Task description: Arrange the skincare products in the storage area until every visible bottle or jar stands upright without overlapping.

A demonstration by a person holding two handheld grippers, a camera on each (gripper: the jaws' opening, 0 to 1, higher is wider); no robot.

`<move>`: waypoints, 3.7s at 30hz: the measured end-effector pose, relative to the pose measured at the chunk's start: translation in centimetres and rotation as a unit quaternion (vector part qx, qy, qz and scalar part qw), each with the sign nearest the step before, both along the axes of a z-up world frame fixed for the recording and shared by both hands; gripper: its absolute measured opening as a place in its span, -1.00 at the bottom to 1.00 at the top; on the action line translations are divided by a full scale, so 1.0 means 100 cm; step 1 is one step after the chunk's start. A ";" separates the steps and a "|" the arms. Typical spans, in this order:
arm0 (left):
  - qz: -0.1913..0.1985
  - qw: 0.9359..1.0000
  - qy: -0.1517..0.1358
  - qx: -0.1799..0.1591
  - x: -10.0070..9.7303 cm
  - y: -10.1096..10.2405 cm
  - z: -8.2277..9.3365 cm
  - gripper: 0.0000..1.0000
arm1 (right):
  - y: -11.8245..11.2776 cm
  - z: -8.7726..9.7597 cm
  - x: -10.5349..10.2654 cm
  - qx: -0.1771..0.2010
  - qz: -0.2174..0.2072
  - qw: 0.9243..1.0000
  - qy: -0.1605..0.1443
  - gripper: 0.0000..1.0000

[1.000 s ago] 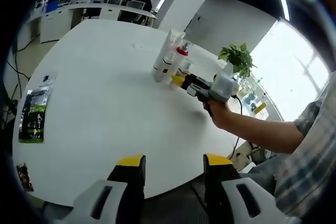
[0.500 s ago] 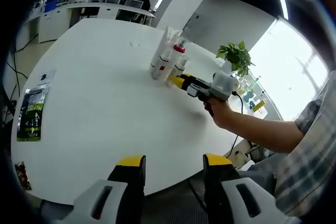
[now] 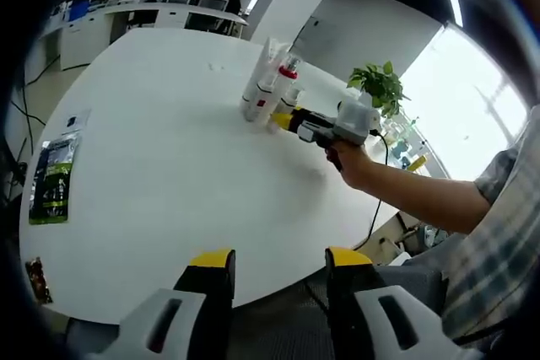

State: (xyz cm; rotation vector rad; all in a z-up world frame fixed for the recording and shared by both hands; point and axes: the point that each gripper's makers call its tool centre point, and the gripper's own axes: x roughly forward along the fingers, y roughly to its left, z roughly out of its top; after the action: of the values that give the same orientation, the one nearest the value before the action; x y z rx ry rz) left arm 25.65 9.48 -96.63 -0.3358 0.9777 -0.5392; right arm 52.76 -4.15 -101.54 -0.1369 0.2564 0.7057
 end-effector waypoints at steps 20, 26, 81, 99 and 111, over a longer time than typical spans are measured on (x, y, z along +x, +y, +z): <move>-0.006 1.000 0.002 0.006 -0.003 0.005 -0.003 -0.14 | -0.007 0.003 0.014 -0.002 -0.073 0.997 0.010 -0.51; -0.008 1.000 0.002 0.002 -0.005 0.003 -0.004 -0.14 | -0.018 -0.001 0.000 0.003 -0.064 0.998 0.012 -0.55; 0.101 0.993 -0.038 0.039 0.030 0.097 0.002 -0.09 | 0.003 0.030 -0.142 0.072 -0.015 0.994 0.087 -0.55; 0.187 0.974 -0.015 0.124 0.091 0.221 -0.037 0.32 | 0.032 0.088 -0.173 0.041 0.012 0.995 0.090 -0.50; 0.182 0.959 0.012 0.218 0.129 0.279 -0.088 0.82 | 0.024 0.099 -0.191 -0.009 0.007 0.994 0.109 -0.51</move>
State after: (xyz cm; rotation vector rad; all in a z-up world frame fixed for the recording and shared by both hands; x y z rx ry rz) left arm 38.52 37.37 -105.44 -0.1194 1.0002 0.0223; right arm 33.65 -1.75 -91.68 -0.0793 0.4711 0.7336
